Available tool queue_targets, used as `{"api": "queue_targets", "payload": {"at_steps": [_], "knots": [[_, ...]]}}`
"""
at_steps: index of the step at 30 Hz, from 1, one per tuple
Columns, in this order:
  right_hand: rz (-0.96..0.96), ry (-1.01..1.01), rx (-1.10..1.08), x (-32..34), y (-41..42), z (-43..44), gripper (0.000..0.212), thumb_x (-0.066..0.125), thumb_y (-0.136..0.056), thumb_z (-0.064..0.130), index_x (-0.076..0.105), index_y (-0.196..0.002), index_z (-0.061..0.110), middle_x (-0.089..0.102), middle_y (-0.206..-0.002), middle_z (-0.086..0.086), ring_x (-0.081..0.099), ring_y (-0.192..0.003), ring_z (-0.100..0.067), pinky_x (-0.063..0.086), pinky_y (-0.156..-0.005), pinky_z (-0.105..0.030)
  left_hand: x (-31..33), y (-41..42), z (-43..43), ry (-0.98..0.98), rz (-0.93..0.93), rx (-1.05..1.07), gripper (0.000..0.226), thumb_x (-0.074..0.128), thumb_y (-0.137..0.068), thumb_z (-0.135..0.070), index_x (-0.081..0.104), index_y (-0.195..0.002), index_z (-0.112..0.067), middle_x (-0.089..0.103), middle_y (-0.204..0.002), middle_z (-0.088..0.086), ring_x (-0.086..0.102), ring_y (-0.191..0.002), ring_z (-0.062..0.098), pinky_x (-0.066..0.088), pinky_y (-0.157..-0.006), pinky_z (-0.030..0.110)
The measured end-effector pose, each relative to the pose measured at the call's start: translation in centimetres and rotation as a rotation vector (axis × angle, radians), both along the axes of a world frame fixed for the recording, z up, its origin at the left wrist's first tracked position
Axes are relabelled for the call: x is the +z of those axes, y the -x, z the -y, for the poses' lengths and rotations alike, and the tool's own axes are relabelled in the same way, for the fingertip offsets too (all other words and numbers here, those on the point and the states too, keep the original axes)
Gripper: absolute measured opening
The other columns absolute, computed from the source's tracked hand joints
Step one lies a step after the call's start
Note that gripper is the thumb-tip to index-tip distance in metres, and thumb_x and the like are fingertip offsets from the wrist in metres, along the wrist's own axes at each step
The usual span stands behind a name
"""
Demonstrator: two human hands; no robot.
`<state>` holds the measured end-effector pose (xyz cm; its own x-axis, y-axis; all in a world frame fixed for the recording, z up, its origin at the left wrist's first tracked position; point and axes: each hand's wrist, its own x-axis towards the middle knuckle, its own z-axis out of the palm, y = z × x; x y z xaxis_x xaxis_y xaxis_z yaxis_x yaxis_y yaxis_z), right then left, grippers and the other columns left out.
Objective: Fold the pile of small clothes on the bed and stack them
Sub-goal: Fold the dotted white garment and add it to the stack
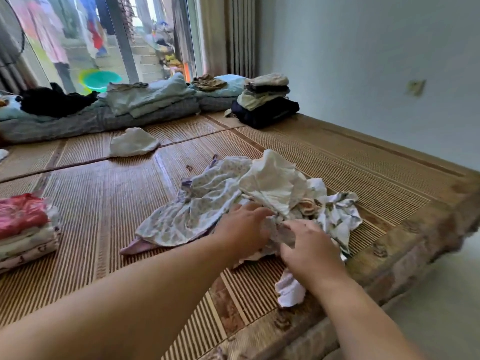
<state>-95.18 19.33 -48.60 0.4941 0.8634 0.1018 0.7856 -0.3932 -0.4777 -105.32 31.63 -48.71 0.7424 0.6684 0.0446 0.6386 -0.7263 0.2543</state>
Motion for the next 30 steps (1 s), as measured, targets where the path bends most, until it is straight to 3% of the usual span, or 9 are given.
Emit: {"api": "queue_targets", "payload": {"at_steps": [3, 6, 10, 17, 19, 22, 26, 28, 30], "knots": [[0.031, 0.005, -0.062, -0.7, -1.3, -0.2, 0.032, 0.046, -0.093, 0.038, 0.055, -0.123, 0.032, 0.049, -0.133, 0.007, 0.047, -0.122, -0.02, 0.036, -0.101, -0.044, 0.3, -4.0, -2.2, -0.071, -0.139, -0.153, 0.033, 0.046, -0.091, -0.047, 0.062, -0.119, -0.045, 0.038, -0.15, -0.006, 0.025, -0.141, 0.018, 0.024, -0.113, 0.041], [0.058, 0.042, -0.089, -1.5, -2.4, -0.2, 0.034, 0.047, -0.093, 0.042, 0.053, -0.125, 0.034, 0.046, -0.136, 0.009, 0.043, -0.126, -0.017, 0.031, -0.105, -0.047, 0.4, -6.5, -2.8, -0.11, -0.241, -0.126, 0.029, 0.044, -0.091, -0.044, 0.067, -0.109, -0.042, 0.054, -0.135, -0.007, 0.043, -0.128, 0.023, 0.04, -0.101, 0.05], [0.036, -0.02, -0.114, -1.4, -3.1, -0.2, 0.043, 0.048, -0.092, 0.038, 0.047, -0.134, 0.036, 0.046, -0.138, 0.008, 0.041, -0.127, -0.015, 0.028, -0.107, -0.047, 1.7, -6.8, -2.8, 0.025, 0.08, 0.027, 0.019, 0.055, -0.091, -0.016, 0.075, -0.089, -0.015, 0.073, -0.094, 0.003, 0.067, -0.082, 0.019, 0.058, -0.077, 0.039], [-0.138, -0.183, -0.06, 0.8, -1.3, -0.4, 0.067, 0.053, -0.091, 0.042, 0.02, -0.148, 0.034, 0.035, -0.15, 0.0, 0.035, -0.134, -0.023, 0.029, -0.109, -0.052, 8.5, -0.1, -1.0, 0.365, 0.577, 0.128, 0.01, 0.071, -0.084, -0.01, 0.074, -0.087, -0.019, 0.066, -0.071, -0.012, 0.058, -0.065, -0.004, 0.041, -0.054, 0.004], [-0.183, -0.251, -0.033, 1.9, -0.2, -0.2, 0.077, 0.057, -0.088, 0.048, 0.014, -0.15, 0.034, 0.033, -0.15, -0.003, 0.035, -0.133, -0.025, 0.03, -0.108, -0.049, 11.0, 3.5, 0.5, 0.419, 0.645, 0.154, 0.015, 0.07, -0.084, -0.008, 0.073, -0.079, -0.022, 0.066, -0.064, -0.012, 0.053, -0.053, -0.007, 0.039, -0.053, 0.008], [-0.175, -0.265, 0.021, 2.8, 1.7, -0.1, 0.087, 0.053, -0.077, 0.073, 0.023, -0.149, 0.034, 0.039, -0.143, -0.006, 0.041, -0.128, -0.028, 0.037, -0.103, -0.051, 13.9, 9.0, 2.7, 0.484, 0.72, 0.188, 0.025, 0.068, -0.085, -0.007, 0.072, -0.074, -0.029, 0.07, -0.069, -0.01, 0.061, -0.067, 0.004, 0.045, -0.068, 0.024], [-0.192, -0.366, 0.14, 3.4, 6.2, -0.1, 0.049, 0.046, -0.078, 0.071, 0.07, -0.097, 0.034, 0.065, -0.109, 0.006, 0.061, -0.099, -0.021, 0.045, -0.073, -0.028, 16.5, 16.4, 5.6, 0.486, 0.796, 0.277, 0.024, 0.065, -0.087, -0.006, 0.071, -0.076, -0.027, 0.071, -0.068, -0.012, 0.065, -0.064, -0.002, 0.046, -0.071, 0.025], [-0.321, -0.399, 0.223, 4.5, 8.8, 0.1, 0.034, 0.05, -0.078, 0.063, 0.068, -0.074, 0.035, 0.067, -0.073, 0.015, 0.063, -0.073, -0.011, 0.043, -0.056, -0.024, 17.3, 20.0, 6.7, 0.43, 0.811, 0.345, 0.022, 0.065, -0.087, -0.008, 0.071, -0.08, -0.027, 0.071, -0.07, -0.011, 0.064, -0.063, -0.003, 0.046, -0.069, 0.023], [-0.43, -0.418, 0.275, 6.0, 11.5, 0.0, 0.019, 0.056, -0.082, 0.046, 0.065, -0.071, 0.033, 0.065, -0.063, 0.011, 0.061, -0.065, -0.012, 0.044, -0.055, -0.028, 17.8, 24.0, 7.6, 0.355, 0.846, 0.431, 0.02, 0.065, -0.088, -0.01, 0.072, -0.082, -0.027, 0.07, -0.072, -0.008, 0.063, -0.061, -0.003, 0.045, -0.066, 0.023]]}}
